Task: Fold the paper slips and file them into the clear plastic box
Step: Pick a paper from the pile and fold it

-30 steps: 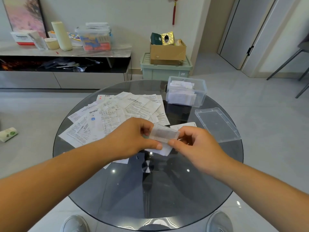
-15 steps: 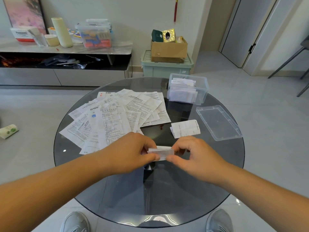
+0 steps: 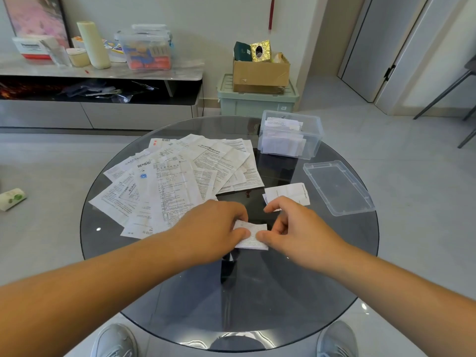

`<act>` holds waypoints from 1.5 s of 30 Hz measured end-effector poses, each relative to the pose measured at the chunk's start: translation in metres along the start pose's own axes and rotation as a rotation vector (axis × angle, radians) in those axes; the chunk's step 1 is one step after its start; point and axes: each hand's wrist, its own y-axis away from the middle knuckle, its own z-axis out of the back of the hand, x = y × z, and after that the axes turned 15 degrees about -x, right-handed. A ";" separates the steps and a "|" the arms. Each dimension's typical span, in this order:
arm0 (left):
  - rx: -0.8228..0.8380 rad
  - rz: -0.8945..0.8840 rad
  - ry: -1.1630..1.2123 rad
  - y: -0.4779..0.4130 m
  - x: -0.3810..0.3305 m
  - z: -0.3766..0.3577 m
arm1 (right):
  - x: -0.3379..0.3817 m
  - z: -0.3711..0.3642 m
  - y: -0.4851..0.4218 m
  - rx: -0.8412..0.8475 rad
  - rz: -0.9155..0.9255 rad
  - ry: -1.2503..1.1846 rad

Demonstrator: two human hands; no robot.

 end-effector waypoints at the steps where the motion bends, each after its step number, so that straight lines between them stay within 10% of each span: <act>1: -0.001 -0.004 -0.007 0.000 -0.001 -0.001 | 0.001 -0.001 0.000 -0.004 0.024 0.046; 45: 0.178 0.122 0.272 -0.006 0.010 0.005 | 0.000 0.001 0.006 0.005 0.028 0.300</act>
